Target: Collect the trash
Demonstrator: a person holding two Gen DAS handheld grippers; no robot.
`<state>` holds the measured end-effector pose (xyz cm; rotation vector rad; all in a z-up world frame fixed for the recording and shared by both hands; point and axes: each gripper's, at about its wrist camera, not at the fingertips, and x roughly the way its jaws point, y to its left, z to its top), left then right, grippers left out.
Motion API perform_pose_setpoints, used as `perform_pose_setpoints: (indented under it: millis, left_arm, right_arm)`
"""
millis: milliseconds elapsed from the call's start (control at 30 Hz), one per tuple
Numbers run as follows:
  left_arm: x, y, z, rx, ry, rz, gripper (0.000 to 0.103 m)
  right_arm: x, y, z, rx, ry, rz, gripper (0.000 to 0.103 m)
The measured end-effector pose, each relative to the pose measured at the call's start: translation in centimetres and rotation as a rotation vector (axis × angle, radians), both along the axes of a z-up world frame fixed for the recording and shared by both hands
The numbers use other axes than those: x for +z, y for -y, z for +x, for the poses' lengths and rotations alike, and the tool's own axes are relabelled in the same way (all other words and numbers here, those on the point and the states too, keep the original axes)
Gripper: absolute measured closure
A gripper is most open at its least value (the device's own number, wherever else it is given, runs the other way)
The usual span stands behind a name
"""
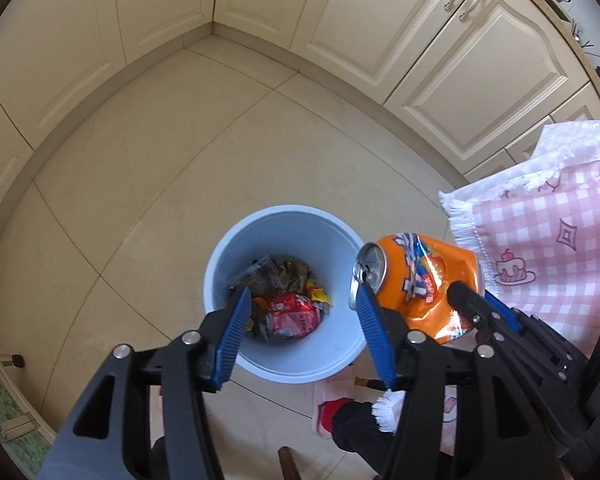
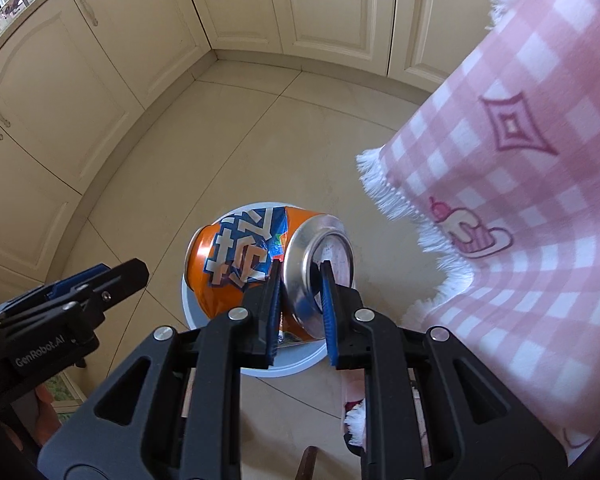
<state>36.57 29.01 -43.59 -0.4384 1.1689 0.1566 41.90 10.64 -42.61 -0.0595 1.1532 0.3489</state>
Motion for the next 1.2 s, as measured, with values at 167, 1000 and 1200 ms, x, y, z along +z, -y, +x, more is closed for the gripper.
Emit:
perform_pose_setpoints:
  millis: [167, 1000, 1200]
  left_arm:
    - [0.1, -0.6, 0.0, 0.021, -0.004, 0.041, 0.039]
    - [0.1, -1.3, 0.0, 0.018, -0.039, 0.100, 0.039]
    - [2.7, -0.9, -2.0, 0.017, 0.005, 0.159, 0.039]
  right_arm:
    - [-1.5, -0.6, 0.1, -0.004, -0.044, 0.022, 0.085]
    - [-1.6, -3.6, 0.2, 0.005, -0.051, 0.052, 0.058]
    - [2.4, -3.2, -2.2, 0.074, 0.065, -0.043, 0.047]
